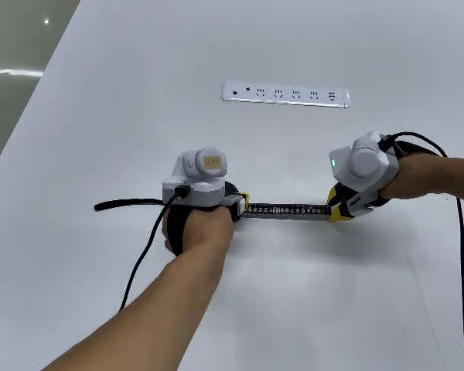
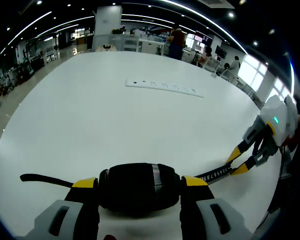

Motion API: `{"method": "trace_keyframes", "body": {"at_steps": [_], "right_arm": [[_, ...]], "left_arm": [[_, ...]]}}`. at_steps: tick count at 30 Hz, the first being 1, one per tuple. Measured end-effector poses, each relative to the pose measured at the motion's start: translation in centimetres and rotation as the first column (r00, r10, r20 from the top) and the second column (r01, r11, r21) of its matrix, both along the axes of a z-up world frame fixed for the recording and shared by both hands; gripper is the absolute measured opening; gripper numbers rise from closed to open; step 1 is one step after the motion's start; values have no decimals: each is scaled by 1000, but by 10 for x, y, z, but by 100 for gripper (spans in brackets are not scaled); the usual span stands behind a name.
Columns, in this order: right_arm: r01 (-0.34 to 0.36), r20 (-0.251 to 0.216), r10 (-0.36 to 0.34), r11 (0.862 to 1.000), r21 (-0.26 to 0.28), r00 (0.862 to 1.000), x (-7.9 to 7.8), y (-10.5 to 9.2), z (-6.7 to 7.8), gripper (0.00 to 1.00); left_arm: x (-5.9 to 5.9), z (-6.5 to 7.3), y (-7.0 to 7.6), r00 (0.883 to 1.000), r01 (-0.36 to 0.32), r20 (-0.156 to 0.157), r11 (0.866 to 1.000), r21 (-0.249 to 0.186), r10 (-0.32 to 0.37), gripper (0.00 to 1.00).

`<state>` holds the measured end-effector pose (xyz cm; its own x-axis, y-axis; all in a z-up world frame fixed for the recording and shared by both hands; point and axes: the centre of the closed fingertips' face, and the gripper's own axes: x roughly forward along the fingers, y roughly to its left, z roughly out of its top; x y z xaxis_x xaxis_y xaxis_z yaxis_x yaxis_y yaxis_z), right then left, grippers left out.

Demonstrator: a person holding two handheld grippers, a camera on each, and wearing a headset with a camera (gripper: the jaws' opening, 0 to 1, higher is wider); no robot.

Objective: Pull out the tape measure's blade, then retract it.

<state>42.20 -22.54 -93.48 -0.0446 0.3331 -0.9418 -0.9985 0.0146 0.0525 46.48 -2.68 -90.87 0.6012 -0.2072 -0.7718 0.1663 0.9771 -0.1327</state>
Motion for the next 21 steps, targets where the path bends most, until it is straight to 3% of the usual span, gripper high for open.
{"method": "trace_keyframes", "body": {"at_steps": [21], "right_arm": [[-3,9,3,1000,31,1000,0,23,1,14]], "left_arm": [[0,-1,0,1000,5,-3,1000,-2,-5,63]]}}
